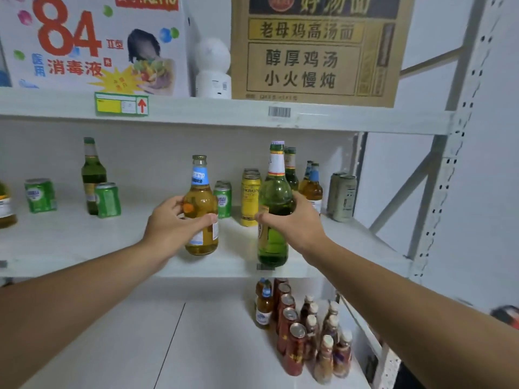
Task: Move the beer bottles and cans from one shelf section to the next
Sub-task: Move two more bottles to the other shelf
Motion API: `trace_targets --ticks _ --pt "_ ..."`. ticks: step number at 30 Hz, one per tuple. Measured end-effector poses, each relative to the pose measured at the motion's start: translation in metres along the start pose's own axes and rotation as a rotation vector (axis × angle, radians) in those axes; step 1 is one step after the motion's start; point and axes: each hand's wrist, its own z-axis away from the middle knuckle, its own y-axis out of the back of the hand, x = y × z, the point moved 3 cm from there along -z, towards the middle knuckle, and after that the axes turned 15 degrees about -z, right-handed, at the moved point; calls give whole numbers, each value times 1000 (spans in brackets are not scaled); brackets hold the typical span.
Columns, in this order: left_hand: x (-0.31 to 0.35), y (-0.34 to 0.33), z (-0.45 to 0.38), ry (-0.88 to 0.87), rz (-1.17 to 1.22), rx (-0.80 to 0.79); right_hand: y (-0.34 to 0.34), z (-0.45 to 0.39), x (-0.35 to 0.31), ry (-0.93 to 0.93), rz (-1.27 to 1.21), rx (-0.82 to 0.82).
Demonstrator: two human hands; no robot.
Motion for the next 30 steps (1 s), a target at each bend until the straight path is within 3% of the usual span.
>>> trace_targets --ticks 7,14,21,30 --pt "57 -94 12 -33 24 -72 119 -4 21 -25 55 143" --pt "94 -149 18 -52 24 -83 177 -13 35 -11 36 175" --pt "92 -158 9 -81 -9 -36 174 -33 50 -39 26 153" --pt "61 -126 -22 -50 -16 -19 122 -80 70 -91 17 129"
